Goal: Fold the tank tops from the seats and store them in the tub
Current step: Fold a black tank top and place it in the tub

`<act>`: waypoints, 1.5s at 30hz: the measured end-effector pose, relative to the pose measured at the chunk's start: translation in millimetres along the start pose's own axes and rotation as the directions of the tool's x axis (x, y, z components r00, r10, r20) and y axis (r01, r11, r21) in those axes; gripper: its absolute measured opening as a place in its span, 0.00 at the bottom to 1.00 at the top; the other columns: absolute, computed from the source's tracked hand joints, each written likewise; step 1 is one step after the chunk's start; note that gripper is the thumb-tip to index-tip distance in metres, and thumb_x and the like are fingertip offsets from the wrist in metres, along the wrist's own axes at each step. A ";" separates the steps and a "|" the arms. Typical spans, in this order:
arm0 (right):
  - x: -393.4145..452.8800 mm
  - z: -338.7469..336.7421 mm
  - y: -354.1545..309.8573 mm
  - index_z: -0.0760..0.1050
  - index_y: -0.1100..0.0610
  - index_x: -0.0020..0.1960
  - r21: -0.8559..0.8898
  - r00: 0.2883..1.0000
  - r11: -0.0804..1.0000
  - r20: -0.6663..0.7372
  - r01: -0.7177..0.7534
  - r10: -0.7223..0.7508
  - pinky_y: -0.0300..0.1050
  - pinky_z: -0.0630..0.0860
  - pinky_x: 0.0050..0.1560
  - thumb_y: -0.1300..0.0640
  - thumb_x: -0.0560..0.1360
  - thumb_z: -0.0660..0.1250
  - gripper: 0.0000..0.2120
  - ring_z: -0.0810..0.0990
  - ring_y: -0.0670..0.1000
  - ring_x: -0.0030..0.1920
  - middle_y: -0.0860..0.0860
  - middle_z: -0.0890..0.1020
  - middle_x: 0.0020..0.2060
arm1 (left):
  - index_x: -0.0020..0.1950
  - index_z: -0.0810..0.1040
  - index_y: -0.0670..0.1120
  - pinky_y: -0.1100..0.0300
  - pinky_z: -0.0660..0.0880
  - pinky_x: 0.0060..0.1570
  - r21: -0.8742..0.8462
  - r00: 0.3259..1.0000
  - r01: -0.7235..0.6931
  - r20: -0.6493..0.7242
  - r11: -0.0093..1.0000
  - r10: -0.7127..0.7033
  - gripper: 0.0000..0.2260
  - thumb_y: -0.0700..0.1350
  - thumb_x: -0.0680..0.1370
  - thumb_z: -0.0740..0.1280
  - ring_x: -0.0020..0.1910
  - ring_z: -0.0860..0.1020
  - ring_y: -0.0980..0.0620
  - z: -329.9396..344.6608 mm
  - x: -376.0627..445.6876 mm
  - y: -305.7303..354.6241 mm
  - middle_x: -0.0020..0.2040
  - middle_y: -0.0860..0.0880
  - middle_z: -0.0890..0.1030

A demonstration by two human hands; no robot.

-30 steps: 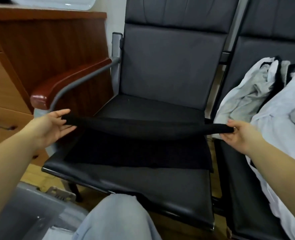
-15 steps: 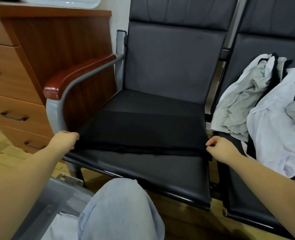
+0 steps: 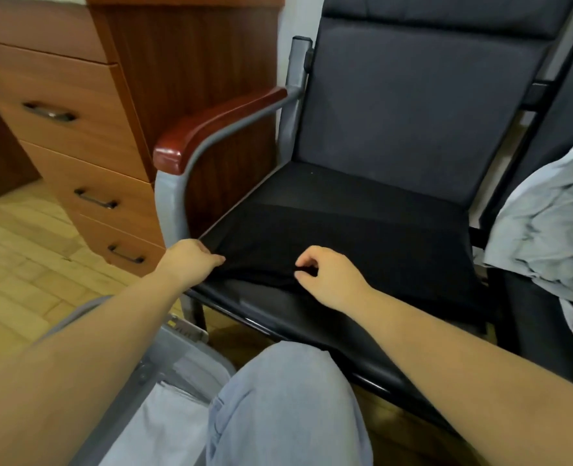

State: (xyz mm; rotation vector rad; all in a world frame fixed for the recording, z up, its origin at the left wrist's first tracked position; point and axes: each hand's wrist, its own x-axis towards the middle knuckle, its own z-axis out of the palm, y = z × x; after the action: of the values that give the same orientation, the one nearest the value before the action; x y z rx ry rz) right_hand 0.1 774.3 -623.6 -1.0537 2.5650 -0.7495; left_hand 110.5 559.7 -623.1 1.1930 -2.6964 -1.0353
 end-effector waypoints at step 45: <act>-69.4 -57.5 -2.6 0.74 0.54 0.41 0.778 0.937 0.597 -0.327 0.194 0.122 0.35 0.77 0.31 0.55 0.76 0.68 0.06 0.81 0.45 0.32 0.45 0.80 0.31 | 0.47 0.79 0.45 0.70 0.72 0.24 -0.931 0.985 0.171 0.156 0.323 -0.071 0.03 0.43 0.76 0.71 0.26 0.77 0.60 36.7 -5.6 163.0 0.29 0.54 0.79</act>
State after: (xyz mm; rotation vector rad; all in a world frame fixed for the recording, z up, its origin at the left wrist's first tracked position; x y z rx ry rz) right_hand 25.6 842.8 -571.0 -0.6745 1.9752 -2.0171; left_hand -1.8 663.8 -556.2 1.0112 -1.3715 -2.2340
